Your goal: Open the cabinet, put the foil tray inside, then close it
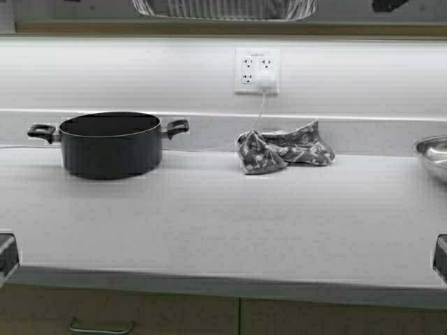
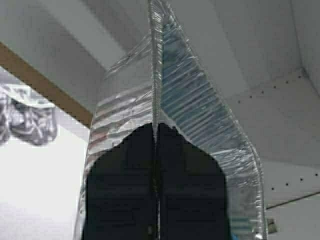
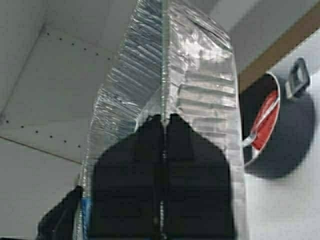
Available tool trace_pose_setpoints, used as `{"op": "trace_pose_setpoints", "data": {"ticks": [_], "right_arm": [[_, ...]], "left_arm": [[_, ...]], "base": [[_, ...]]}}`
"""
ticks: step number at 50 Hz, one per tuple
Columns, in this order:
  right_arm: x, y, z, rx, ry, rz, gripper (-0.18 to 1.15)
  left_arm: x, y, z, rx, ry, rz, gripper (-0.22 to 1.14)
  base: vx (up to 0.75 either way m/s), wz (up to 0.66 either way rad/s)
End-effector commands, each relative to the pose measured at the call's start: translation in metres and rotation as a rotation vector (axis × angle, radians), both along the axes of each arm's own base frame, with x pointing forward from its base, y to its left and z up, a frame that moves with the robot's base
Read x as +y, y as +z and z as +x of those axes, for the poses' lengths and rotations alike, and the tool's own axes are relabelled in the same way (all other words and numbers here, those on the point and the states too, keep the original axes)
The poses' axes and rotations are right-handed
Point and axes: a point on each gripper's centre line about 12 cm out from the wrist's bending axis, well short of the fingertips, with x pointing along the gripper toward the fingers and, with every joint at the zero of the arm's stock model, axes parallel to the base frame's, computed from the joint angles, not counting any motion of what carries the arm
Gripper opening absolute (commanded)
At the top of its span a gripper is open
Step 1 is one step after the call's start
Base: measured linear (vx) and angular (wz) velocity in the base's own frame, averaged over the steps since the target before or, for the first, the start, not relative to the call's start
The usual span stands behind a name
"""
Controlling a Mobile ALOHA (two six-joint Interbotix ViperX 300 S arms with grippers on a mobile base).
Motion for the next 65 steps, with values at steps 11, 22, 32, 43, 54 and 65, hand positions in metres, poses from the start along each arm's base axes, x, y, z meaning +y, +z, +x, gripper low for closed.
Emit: {"op": "trace_pose_setpoints", "data": {"ticks": [11,22,32,43,54,65], "right_arm": [[-0.003,0.040,0.042,-0.012,0.001,0.043,0.07],[-0.011,0.040,0.080,0.007,-0.024,0.070,0.07],[-0.012,0.042,0.109,0.025,-0.027,0.110,0.07],[-0.016,0.028,0.132,0.081,-0.023,0.127,0.07],[-0.026,0.020,0.137,0.101,-0.041,0.128,0.07],[-0.032,0.006,0.135,0.136,-0.054,0.116,0.07]], "left_arm": [[-0.023,0.043,0.038,-0.073,-0.021,-0.030,0.03],[-0.029,0.042,0.073,-0.053,0.001,-0.045,0.04],[-0.035,0.035,0.104,-0.025,0.020,-0.057,0.04],[-0.036,0.025,0.119,0.011,0.043,-0.063,0.04],[-0.035,0.017,0.120,0.038,0.057,-0.066,0.04],[-0.033,-0.001,0.119,0.095,0.078,-0.068,0.03]], "base": [[0.01,0.00],[0.04,-0.01],[0.07,-0.01],[0.09,-0.01],[0.09,-0.01],[0.07,0.00]]}}
